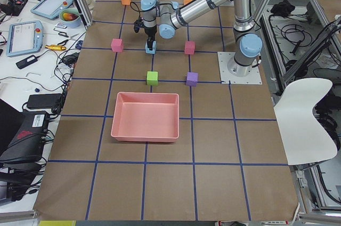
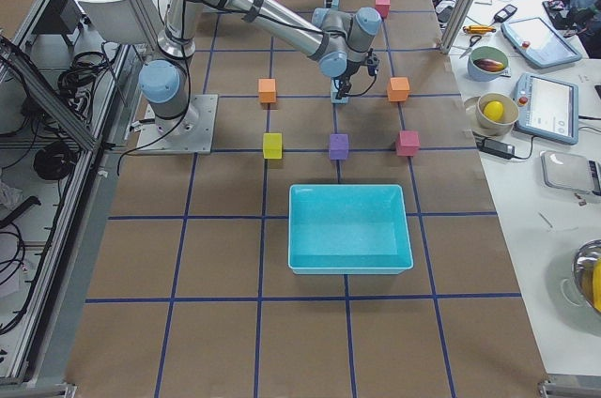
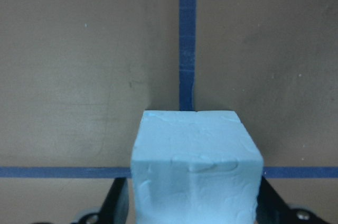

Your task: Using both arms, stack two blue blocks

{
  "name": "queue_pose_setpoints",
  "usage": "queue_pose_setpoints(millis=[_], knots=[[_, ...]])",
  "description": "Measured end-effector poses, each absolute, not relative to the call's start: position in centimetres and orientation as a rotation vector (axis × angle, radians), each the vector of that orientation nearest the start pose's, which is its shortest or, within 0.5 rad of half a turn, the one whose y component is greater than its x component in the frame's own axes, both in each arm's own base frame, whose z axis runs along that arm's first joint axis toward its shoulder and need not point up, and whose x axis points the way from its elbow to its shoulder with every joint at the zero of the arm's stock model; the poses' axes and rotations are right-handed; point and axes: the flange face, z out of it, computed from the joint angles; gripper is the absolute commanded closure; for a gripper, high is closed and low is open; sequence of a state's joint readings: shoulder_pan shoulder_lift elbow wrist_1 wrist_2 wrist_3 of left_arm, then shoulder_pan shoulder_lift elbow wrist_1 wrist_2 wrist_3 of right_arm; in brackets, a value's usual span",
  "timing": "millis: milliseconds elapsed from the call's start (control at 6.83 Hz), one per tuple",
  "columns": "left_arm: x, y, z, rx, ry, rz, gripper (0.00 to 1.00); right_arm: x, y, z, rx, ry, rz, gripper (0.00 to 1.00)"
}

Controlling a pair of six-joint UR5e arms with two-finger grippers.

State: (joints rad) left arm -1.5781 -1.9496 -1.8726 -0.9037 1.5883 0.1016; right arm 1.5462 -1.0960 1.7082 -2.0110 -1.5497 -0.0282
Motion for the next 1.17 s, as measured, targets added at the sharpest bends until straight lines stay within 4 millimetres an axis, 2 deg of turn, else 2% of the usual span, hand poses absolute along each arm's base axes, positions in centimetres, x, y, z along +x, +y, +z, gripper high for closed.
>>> queue_pose_setpoints(millis=[293,439,585,732,878,1171], knots=[[-13.6,-56.1,20.3,0.137,3.125,0.030,0.00,12.1,-60.7,21.0,-0.002,3.102,0.209,1.00],[-13.6,-56.2,20.0,0.121,3.125,0.021,0.00,12.3,-61.8,22.7,0.004,3.105,0.151,1.00],[-13.6,-56.3,19.8,0.118,3.125,0.017,0.00,13.3,-63.5,25.2,0.047,3.097,0.080,1.00],[-13.6,-56.3,19.6,0.117,3.125,0.016,0.00,15.3,-65.3,27.5,0.112,3.073,0.029,1.00],[-13.6,-56.4,19.6,0.116,3.124,0.015,0.00,18.4,-66.9,28.7,0.152,3.052,0.000,1.00],[-13.6,-56.4,19.5,0.109,3.123,0.016,0.04,26.1,-70.2,27.6,0.182,3.034,-0.030,1.00]])
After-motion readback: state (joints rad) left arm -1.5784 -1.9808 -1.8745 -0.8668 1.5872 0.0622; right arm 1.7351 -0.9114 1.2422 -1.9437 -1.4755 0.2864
